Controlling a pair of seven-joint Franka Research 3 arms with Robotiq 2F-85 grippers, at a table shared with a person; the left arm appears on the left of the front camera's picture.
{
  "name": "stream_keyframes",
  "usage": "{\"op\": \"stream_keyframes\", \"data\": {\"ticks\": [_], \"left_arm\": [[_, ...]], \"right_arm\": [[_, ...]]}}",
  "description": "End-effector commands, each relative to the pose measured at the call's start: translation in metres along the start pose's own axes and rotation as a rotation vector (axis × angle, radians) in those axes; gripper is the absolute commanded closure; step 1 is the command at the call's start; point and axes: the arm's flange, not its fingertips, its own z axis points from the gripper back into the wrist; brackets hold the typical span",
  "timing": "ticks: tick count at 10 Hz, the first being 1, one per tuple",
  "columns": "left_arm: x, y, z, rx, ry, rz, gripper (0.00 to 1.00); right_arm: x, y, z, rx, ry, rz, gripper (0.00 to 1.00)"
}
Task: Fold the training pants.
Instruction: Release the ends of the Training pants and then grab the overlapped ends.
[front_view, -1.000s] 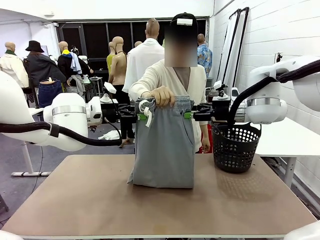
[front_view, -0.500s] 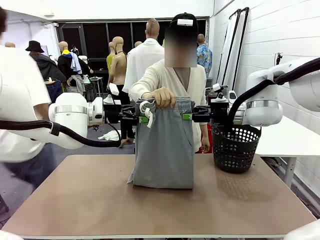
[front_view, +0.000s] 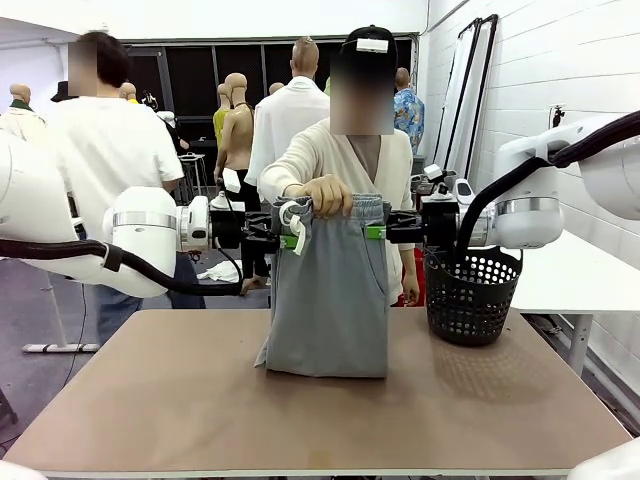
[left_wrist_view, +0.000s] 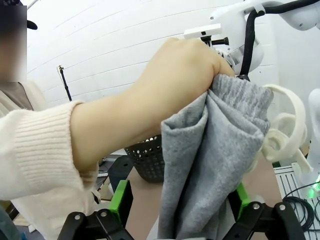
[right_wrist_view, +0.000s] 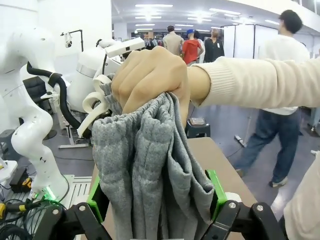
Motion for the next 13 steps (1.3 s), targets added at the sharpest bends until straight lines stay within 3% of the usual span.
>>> {"op": "stream_keyframes", "data": {"ticks": [1,7,12,13], "left_arm": [[0.005,0.005,-0.006,-0.031,0.003,0.026,0.00],[0.005,0.003,-0.022,-0.097,0.007,0.057,0.00],[0.013,0.000,-0.038,-0.189,-0.087,0.149,0.00],[0.013,-0.001,-0.035,-0.183,-0.068,0.156,0.00]], "right_arm": [[0.001,-0.005,-0.006,0.027,0.014,0.013,0.07],[-0.001,-0.007,-0.030,0.066,0.028,-0.003,0.07],[0.000,-0.012,-0.048,0.059,0.037,0.025,0.07],[0.001,-0.014,-0.049,0.055,0.039,0.034,0.07]]}}
